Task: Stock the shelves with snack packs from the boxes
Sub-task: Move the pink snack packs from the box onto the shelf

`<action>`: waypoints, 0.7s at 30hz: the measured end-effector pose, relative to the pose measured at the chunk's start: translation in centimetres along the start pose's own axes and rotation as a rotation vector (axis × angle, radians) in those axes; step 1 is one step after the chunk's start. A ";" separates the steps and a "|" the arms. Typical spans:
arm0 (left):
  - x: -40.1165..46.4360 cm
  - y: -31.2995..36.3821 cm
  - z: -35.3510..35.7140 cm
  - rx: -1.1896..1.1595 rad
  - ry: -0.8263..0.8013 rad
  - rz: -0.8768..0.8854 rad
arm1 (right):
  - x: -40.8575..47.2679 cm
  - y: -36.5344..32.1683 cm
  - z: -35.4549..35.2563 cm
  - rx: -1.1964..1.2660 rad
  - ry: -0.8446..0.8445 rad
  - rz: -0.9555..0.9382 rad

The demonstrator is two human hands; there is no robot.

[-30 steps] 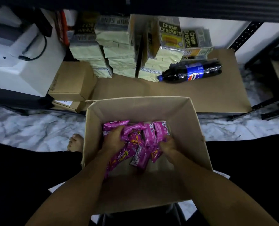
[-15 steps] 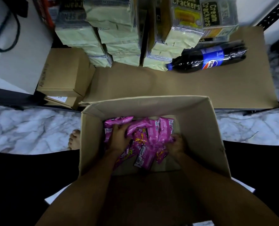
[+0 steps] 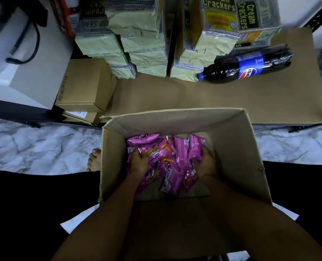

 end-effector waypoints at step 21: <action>-2.1 -0.5 0.5 -0.060 -0.096 -0.127 | -3.2 3.1 -0.9 0.689 0.004 0.883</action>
Point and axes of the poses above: each hand's wrist, its own x-axis towards the middle knuckle, its own z-axis out of the palm, y = z × x, the point moved 6 cm from there along x, towards the middle knuckle, and after that the axes turned 13 degrees about y, right-handed, at the moved point
